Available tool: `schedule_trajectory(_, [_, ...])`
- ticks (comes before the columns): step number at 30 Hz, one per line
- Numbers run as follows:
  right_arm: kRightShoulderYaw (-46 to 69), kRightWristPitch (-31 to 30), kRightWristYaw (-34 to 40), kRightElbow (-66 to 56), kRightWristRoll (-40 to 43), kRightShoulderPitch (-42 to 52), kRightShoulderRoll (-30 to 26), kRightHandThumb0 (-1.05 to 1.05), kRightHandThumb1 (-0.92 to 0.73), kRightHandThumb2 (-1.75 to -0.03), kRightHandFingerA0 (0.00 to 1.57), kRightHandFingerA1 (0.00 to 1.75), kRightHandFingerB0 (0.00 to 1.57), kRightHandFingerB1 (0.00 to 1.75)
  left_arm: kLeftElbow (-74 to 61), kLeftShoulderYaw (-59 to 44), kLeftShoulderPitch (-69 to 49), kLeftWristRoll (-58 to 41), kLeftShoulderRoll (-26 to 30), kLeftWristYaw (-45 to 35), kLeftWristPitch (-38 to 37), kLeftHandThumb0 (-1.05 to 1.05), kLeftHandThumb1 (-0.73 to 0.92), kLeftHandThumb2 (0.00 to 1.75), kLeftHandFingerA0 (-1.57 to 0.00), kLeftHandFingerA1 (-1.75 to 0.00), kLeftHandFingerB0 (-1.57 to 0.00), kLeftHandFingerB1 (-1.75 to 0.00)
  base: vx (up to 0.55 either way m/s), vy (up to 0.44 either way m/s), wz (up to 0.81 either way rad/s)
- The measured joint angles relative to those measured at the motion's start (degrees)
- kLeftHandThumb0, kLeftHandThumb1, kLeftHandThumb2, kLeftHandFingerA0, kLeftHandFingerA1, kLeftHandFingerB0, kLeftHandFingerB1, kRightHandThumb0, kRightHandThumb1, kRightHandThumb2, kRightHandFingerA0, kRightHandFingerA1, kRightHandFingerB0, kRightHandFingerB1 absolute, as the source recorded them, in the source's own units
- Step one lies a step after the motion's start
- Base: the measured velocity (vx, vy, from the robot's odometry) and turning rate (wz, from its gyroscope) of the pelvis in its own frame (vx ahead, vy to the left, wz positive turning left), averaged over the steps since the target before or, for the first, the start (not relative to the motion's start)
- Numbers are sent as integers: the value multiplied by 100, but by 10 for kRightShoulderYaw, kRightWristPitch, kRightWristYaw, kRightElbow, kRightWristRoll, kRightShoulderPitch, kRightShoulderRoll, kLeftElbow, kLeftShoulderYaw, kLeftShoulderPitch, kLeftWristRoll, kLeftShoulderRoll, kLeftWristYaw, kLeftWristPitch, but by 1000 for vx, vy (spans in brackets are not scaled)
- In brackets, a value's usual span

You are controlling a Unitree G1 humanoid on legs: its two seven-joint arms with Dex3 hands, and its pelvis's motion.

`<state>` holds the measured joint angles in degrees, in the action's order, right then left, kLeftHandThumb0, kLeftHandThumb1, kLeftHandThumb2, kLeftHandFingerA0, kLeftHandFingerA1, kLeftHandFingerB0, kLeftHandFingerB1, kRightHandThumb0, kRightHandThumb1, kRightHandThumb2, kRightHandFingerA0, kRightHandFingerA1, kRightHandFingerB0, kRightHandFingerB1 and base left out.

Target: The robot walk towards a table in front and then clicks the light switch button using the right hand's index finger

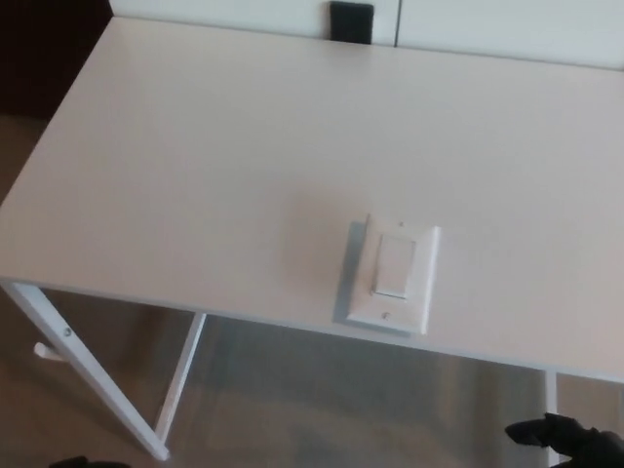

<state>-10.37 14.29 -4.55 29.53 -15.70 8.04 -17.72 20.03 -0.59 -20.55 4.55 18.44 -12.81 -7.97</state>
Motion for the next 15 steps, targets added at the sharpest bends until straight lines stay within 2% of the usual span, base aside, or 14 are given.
schedule_trajectory(3, [-3,-3,-2,-1,0,1,2,-33,-70,-60,63,54,43,42,0,-2,1,1,6,1,1,-30,47,54,-66,-42,-56,-38,23,132,12])
schedule_trajectory(9, [-4,-10,-6,-3,0,-1,-4,-32,-71,-60,65,56,43,42,-2,0,-1,1,4,1,2,-31,46,55,-66,-43,-57,-38,-9,-103,-6])
schedule_trajectory(15, [-10,-14,-13,-7,-2,2,-6,-35,-71,-61,63,58,43,44,1,1,0,3,3,1,2,-30,47,55,-66,-42,-57,-38,0,0,0])
